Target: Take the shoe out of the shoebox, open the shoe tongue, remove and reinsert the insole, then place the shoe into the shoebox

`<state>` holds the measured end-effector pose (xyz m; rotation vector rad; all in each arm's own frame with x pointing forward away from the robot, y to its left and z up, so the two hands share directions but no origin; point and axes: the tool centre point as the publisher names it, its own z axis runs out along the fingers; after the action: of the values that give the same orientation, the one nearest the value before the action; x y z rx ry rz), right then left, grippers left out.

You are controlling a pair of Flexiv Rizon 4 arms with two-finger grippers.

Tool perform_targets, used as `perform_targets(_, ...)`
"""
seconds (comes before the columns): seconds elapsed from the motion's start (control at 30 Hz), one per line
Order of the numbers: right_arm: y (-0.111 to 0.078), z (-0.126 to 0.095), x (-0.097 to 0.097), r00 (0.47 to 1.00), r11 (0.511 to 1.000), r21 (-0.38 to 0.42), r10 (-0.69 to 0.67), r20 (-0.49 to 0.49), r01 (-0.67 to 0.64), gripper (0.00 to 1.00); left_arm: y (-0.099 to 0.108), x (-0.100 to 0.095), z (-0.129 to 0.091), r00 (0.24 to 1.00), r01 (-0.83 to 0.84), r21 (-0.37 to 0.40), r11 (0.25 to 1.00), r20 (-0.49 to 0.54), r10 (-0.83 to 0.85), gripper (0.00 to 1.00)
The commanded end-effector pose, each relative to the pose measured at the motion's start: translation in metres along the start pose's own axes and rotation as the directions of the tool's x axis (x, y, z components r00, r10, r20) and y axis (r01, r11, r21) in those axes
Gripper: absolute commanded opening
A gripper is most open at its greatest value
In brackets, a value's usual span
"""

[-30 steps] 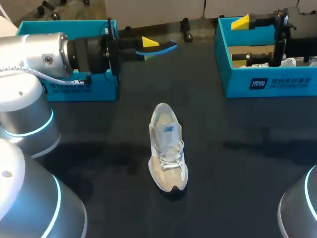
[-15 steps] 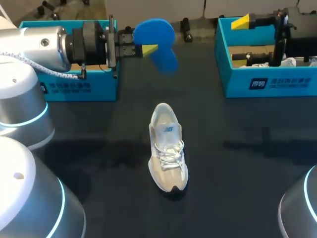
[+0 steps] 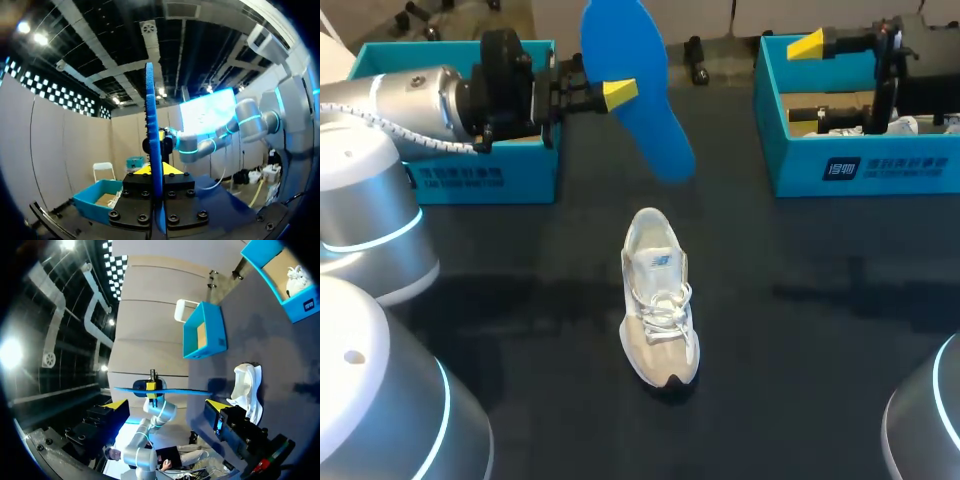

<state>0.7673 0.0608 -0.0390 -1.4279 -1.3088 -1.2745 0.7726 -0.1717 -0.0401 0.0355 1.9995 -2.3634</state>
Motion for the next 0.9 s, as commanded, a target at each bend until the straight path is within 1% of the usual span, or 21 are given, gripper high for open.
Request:
perform_targets(0.03,0.000,0.002,0.000,1.000,1.000,-0.001,0.000,0.001,0.000,1.00,0.004,0.000,0.002,0.998,0.068,-0.034,0.997,-0.012,-0.068,0.00)
perform_targets(0.07,0.000,0.002,0.000,1.000,1.000,-0.001,0.000,0.001,0.000,1.00,0.004,-0.001,0.002,0.997,0.078,-0.043,0.996,0.007,-0.078,0.00)
perform_targets(0.1,0.000,0.002,0.000,1.000,1.000,-0.001,0.000,0.001,0.000,1.00,0.006,0.000,0.001,0.987,0.160,-0.085,0.984,-0.001,-0.160,0.00)
perform_targets(0.13,0.000,0.002,0.000,1.000,1.000,-0.001,0.000,0.001,0.000,1.00,0.007,0.000,0.001,0.983,0.182,-0.092,0.979,0.002,-0.182,0.00)
perform_targets(0.2,0.000,0.002,0.000,1.000,1.000,-0.001,0.000,0.001,0.000,1.00,0.010,0.000,-0.001,0.961,0.275,-0.143,0.951,0.009,-0.277,0.00)
perform_targets(0.23,0.000,0.002,0.000,1.000,1.000,-0.001,0.000,0.001,0.000,1.00,0.010,0.000,-0.001,0.950,0.312,-0.138,0.940,0.019,-0.312,0.00)
perform_targets(0.27,0.000,0.002,0.000,1.000,1.000,-0.001,0.000,0.001,0.000,1.00,0.011,-0.001,-0.002,0.932,0.358,-0.165,0.919,0.012,-0.361,0.00)
perform_targets(0.3,0.000,0.002,0.000,1.000,1.000,-0.001,0.000,0.001,0.000,1.00,0.012,-0.001,-0.002,0.926,0.375,-0.167,0.912,0.014,-0.378,0.00)
perform_targets(0.47,0.000,0.002,0.000,1.000,1.000,-0.001,0.000,0.001,0.000,1.00,0.014,-0.003,-0.005,0.830,0.554,-0.156,0.818,0.024,-0.557,0.00)
perform_targets(0.57,0.000,0.002,0.000,1.000,1.000,-0.001,0.000,0.001,0.000,1.00,0.014,-0.003,-0.006,0.757,0.648,-0.141,0.748,0.021,-0.653,0.00)
perform_targets(0.67,0.000,0.002,0.000,1.000,1.000,-0.001,0.000,0.001,0.000,1.00,0.015,-0.003,-0.006,0.650,0.754,-0.125,0.645,0.009,-0.760,0.00)
perform_targets(0.7,0.000,0.002,0.000,1.000,1.000,-0.001,0.000,0.001,0.000,1.00,0.016,-0.003,-0.006,0.614,0.782,-0.133,0.609,-0.003,-0.789,0.00)
perform_targets(0.73,0.000,0.002,0.000,1.000,1.000,-0.001,0.000,0.001,0.000,1.00,0.016,-0.003,-0.006,0.579,0.808,-0.119,0.576,-0.012,-0.815,0.00)
perform_targets(0.9,0.000,0.002,0.000,1.000,1.000,-0.001,0.000,0.001,0.000,1.00,0.016,-0.004,-0.004,0.418,0.897,-0.133,0.421,-0.053,-0.907,0.00)
